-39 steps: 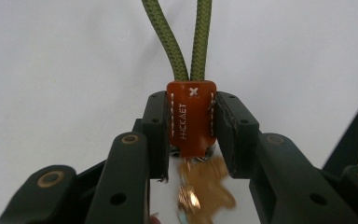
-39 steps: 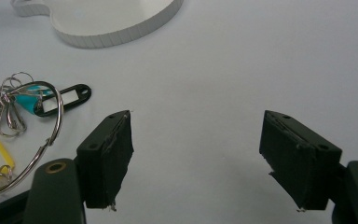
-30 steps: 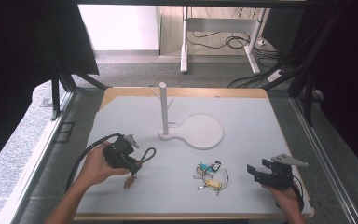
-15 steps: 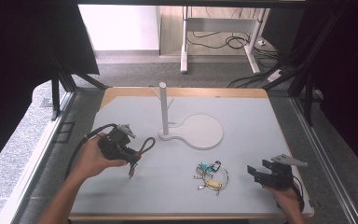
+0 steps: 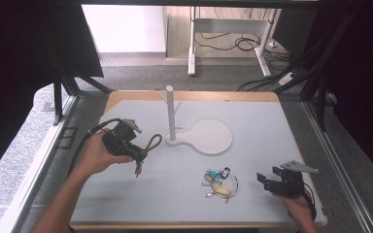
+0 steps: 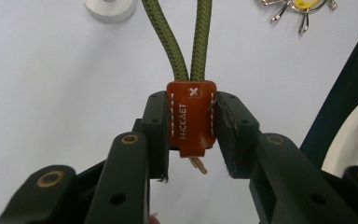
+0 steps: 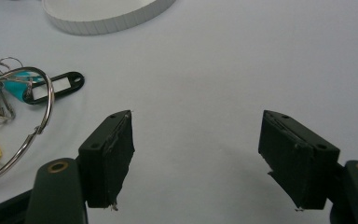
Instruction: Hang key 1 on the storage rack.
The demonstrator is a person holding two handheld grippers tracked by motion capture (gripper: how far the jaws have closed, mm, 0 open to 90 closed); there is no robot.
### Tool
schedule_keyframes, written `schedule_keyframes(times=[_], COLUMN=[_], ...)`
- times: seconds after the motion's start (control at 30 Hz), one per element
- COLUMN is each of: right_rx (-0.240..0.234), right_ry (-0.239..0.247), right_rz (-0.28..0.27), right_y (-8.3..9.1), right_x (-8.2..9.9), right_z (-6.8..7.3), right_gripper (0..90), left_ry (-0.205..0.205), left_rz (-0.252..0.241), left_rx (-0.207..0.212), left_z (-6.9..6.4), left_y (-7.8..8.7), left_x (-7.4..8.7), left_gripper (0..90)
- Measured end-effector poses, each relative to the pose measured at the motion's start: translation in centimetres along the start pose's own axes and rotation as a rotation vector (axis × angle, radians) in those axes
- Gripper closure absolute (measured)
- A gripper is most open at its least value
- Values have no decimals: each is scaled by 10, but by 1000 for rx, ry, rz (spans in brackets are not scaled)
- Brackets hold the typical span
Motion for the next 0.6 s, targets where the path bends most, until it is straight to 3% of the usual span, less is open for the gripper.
schedule_keyframes(times=[0.2,0.6], right_rx=[3,6], right_ry=[3,8], right_rz=[2,8], right_y=[1,0], right_x=[-1,0], right_z=[1,1], right_gripper=[270,271], left_ry=[7,-13], left_rz=[-18,6], left_rx=[4,-18], left_z=[2,4], left_y=[6,15], left_x=[-4,-14], left_gripper=[669,669])
Point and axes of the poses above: each handheld gripper's, and its own axes: y roughly backward along the jaws, x roughly out of its underside, z roughly to its left, the point moved 3 cm from there along -y, roughly forward along the jaws, and after that the axes turned 4 degrees about z, right-handed, at the moved point
